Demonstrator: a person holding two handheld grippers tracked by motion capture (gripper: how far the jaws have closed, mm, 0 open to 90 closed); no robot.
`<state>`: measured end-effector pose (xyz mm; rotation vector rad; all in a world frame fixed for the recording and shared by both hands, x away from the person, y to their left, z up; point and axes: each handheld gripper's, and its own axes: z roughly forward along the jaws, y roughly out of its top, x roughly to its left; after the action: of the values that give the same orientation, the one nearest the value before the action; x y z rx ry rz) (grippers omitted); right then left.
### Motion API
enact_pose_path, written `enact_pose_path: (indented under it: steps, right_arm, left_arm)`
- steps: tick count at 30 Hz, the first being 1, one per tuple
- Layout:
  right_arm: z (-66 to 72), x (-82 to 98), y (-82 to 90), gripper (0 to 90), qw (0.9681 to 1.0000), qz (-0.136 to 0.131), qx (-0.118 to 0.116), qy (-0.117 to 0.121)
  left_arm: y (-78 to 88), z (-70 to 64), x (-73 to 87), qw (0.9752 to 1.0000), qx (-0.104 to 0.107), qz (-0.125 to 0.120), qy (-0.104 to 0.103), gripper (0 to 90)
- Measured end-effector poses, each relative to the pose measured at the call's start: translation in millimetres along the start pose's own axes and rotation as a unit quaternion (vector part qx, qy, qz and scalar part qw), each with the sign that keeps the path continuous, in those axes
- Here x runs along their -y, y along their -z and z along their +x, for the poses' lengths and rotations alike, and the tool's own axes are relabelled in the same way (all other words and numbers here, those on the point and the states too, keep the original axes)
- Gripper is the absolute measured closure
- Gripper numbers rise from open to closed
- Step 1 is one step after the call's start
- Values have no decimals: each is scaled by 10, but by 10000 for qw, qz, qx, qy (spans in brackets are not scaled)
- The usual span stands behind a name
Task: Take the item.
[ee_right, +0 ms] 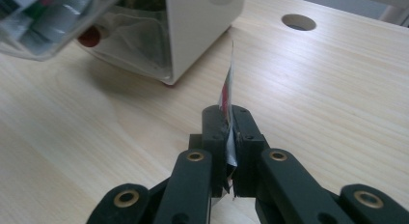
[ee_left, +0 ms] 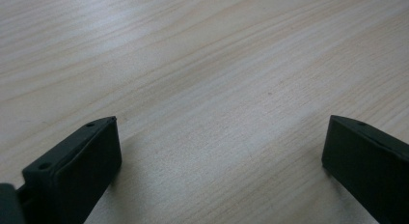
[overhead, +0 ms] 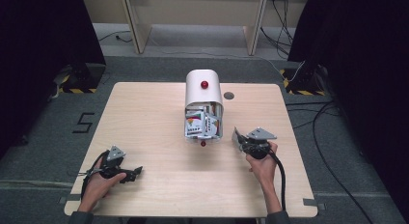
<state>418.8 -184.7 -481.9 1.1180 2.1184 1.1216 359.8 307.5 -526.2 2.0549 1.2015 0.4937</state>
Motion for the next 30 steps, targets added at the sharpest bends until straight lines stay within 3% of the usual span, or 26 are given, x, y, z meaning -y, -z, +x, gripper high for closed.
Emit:
enact_pose_path:
  steps: [7,18,25,30]
  right_arm:
    - [-158,66,23,860,9995,-11,172,-267]
    - [-199,88,21,834,9992,40,323,-234]
    - [-261,124,13,728,9975,273,559,-342]
    - [-299,131,26,651,9947,493,880,-176]
  left_arm:
    - [0,-1,0,10000,2,-1,7,0]
    - [0,-1,0,10000,3,-1,6,0]
    - [0,-1,0,10000,2,1,5,0]
    - [0,-1,0,10000,2,1,5,0]
